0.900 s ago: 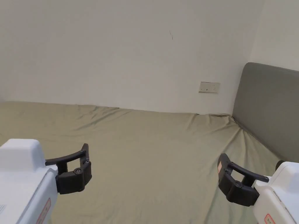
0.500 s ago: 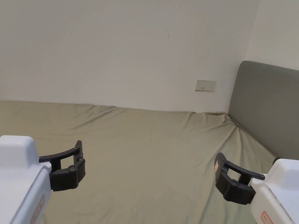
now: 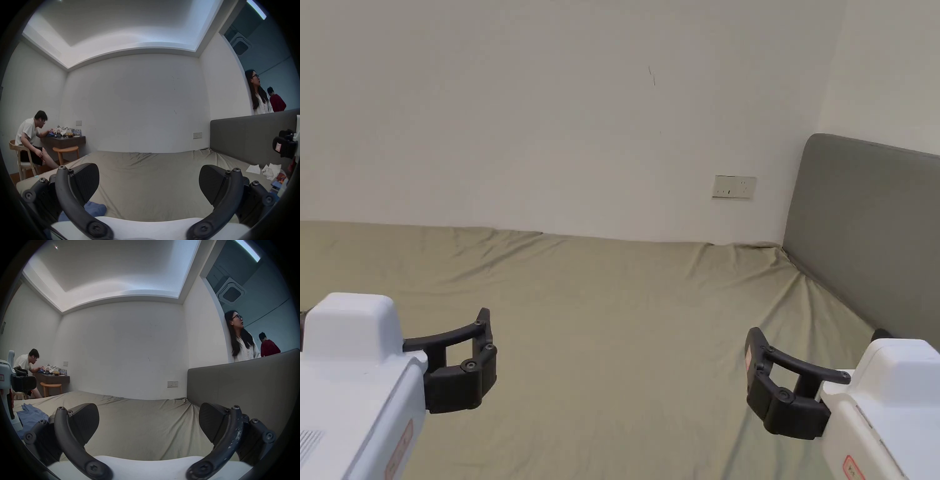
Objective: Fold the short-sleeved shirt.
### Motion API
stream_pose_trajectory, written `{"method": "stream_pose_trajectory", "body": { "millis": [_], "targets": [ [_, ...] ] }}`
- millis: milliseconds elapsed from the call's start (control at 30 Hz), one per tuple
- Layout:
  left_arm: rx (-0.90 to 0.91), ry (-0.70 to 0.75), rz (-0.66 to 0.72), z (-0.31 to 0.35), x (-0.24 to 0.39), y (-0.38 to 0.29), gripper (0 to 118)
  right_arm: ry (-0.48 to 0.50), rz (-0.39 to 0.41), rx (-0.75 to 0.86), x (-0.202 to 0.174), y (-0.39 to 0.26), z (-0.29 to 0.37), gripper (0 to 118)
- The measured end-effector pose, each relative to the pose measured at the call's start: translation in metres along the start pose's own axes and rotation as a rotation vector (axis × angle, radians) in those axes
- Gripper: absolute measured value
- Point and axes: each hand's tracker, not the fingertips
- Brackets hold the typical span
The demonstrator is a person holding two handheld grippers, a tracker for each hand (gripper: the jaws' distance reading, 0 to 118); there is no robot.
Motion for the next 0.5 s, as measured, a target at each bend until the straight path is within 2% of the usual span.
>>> {"method": "stream_pose_trajectory", "body": {
  "millis": [33,67,167,200,233,267,300,333,433,500],
  "targets": [
    [-0.006,-0.001,0.008,0.000,0.000,-0.001,107,-0.006,0.000,0.001,0.001,0.001,0.000,118],
    [-0.011,0.003,0.009,0.000,0.000,-0.001,89,-0.008,0.000,0.000,0.002,0.002,0.001,117],
    [-0.030,0.016,-0.032,0.000,0.000,0.001,67,-0.008,-0.005,0.010,0.003,0.001,0.006,108],
    [-0.055,0.028,-0.054,-0.001,0.001,0.001,28,-0.011,-0.005,0.015,0.003,0.000,0.007,81],
    [-0.065,0.043,-0.066,-0.004,0.002,0.001,10,-0.012,-0.001,0.015,0.004,0.000,0.008,53],
    [-0.060,0.070,-0.075,-0.005,0.005,-0.001,6,-0.022,0.007,0.007,0.003,0.000,0.007,20],
    [-0.063,0.069,-0.081,-0.005,0.007,-0.003,1,-0.055,0.013,0.003,0.001,-0.001,0.006,3],
    [-0.076,0.063,-0.090,-0.005,0.007,-0.003,0,-0.092,0.021,0.005,0.002,-0.001,0.008,2],
    [-0.103,0.003,-0.068,-0.004,0.010,-0.003,0,-0.060,-0.001,-0.035,0.006,0.001,0.009,1],
    [-0.103,-0.007,-0.061,-0.003,0.014,-0.003,0,-0.074,-0.005,-0.036,0.007,-0.002,0.012,1]
  ]
}}
